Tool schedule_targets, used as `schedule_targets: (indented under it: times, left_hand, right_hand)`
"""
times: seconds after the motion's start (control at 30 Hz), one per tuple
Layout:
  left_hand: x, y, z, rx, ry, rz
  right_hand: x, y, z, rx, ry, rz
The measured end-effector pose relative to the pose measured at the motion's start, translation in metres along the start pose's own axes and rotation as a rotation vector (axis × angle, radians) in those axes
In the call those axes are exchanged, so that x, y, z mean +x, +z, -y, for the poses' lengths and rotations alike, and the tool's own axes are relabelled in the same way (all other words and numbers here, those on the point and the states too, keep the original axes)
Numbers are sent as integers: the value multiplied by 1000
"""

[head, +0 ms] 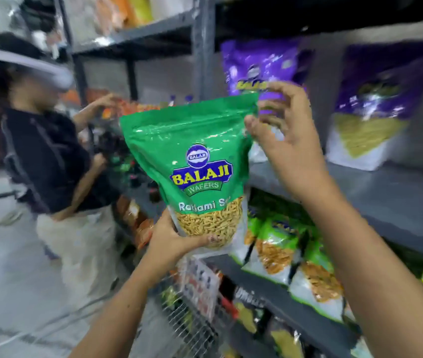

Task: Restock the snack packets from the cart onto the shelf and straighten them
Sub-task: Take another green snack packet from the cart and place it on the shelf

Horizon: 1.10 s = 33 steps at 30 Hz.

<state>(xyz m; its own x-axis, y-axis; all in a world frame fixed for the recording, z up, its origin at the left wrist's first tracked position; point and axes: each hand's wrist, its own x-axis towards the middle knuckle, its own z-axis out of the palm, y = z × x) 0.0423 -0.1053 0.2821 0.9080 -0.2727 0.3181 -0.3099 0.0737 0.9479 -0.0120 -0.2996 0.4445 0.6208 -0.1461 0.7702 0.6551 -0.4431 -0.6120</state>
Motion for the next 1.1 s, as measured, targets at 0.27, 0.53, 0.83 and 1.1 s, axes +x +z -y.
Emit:
schedule_targets:
  times: [0.27, 0.53, 0.83, 1.1]
  left_hand:
    - [57, 161, -116, -205, 224, 347]
    - [61, 316, -149, -229, 172, 591]
    - [63, 414, -141, -71, 160, 610]
    - [61, 424, -142, -31, 119, 690]
  right_hand:
    - [-81, -161, 11, -216, 272, -97]
    - [-104, -274, 14, -371, 392, -406]
    - [-118, -332, -10, -568, 554, -572]
    - [-117, -341, -6, -657, 714, -481]
